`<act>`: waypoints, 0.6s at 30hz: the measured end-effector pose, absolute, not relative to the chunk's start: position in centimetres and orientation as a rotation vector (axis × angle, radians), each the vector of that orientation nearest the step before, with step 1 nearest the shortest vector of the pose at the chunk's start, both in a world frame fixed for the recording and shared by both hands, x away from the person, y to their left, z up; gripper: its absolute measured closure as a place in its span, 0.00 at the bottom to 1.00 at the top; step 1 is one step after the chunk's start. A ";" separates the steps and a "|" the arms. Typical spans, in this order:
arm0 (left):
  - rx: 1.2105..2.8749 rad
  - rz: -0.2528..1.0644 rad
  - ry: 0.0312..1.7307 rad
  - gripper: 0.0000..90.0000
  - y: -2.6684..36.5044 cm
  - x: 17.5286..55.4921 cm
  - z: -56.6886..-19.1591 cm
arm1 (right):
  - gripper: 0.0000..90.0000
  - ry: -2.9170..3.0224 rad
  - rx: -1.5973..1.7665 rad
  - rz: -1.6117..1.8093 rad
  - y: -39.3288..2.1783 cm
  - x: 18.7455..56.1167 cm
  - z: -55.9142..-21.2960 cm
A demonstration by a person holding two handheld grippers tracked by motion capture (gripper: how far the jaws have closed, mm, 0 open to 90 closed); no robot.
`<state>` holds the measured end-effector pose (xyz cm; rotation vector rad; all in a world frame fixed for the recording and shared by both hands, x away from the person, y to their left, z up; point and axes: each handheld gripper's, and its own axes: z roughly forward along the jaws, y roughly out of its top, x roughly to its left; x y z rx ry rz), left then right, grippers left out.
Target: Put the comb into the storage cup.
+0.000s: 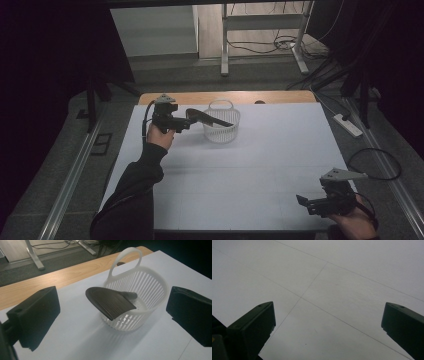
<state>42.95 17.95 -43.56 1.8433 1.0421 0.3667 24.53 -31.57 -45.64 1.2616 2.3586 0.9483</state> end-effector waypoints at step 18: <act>1.878 0.348 1.034 0.00 17.6 41.6 -43.7 | 0.00 2.341 1.237 0.967 -31.5 24.2 -45.5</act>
